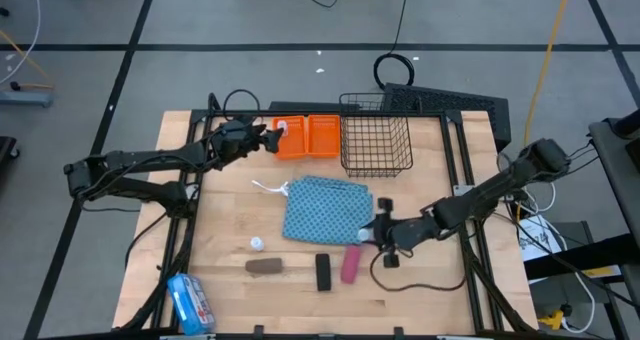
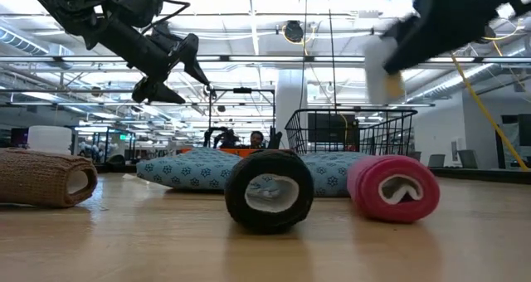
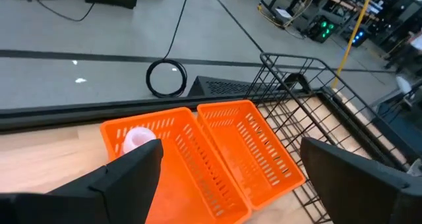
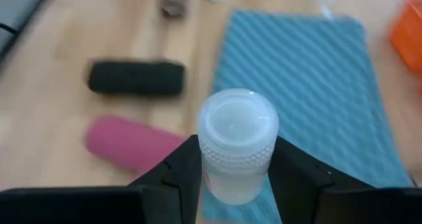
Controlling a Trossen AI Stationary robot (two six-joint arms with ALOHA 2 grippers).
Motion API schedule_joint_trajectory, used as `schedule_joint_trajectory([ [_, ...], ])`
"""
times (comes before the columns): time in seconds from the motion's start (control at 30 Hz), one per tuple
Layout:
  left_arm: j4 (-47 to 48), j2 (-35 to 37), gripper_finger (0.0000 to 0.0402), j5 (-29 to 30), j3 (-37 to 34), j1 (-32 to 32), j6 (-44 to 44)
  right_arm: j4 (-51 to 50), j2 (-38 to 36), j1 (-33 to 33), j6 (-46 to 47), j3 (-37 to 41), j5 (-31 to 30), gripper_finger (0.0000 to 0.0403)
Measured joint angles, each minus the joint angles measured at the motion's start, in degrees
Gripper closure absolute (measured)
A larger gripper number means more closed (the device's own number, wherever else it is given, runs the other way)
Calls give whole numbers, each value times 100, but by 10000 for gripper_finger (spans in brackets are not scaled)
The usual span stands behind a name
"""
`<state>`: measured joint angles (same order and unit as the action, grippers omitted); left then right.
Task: Pick & Place Medicine items
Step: Put the right transparent pill bottle into the left orange basket
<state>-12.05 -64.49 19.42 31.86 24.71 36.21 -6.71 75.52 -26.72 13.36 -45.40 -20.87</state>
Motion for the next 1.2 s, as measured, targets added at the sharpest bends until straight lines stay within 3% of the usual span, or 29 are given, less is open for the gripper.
schedule_joint_trajectory([
  [0.23,21,0,34,9,0,-4,-166,129,-1083,-101,1261,1497,-442,270],
  [0.53,22,0,34,126,0,2,-217,2058,-1313,-227,1309,3104,-645,270],
  [0.97,20,0,34,160,0,2,-306,2282,-1317,-227,1283,3558,-806,268],
  [1.2,20,0,34,161,0,1,-293,2148,-1311,-226,1452,3628,-748,175],
])
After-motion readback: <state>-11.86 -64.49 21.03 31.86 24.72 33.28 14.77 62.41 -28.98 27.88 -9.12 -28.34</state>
